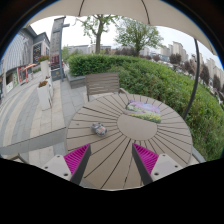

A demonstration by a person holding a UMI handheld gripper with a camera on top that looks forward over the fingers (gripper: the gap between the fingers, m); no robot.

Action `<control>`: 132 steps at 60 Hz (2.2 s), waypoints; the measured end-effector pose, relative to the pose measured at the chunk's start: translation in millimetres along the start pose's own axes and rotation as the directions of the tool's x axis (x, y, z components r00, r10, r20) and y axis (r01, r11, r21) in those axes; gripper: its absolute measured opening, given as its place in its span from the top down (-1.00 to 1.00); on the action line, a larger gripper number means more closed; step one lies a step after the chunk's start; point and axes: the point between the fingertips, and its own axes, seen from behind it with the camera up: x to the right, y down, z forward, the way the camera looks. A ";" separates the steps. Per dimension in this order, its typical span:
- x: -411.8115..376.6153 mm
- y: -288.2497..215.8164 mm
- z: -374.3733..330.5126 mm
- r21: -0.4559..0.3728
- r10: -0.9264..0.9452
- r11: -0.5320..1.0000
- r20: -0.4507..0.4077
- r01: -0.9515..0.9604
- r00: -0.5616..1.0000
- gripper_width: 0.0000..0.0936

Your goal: Arrange mouse

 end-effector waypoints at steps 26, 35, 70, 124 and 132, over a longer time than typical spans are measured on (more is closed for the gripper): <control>-56.2 5.5 134.1 0.001 0.077 0.997 -0.068 -0.077 0.995 -0.82; -57.4 16.9 180.9 -0.010 0.075 0.997 -0.073 -0.075 0.995 -0.82; -15.3 -14.7 279.0 0.009 0.118 0.993 -0.130 -0.118 0.984 -0.79; 221.0 -227.4 339.3 0.137 0.268 0.960 -0.190 -0.245 0.945 0.17; 250.1 -171.8 400.8 0.049 0.258 0.966 -0.190 -0.253 0.947 0.16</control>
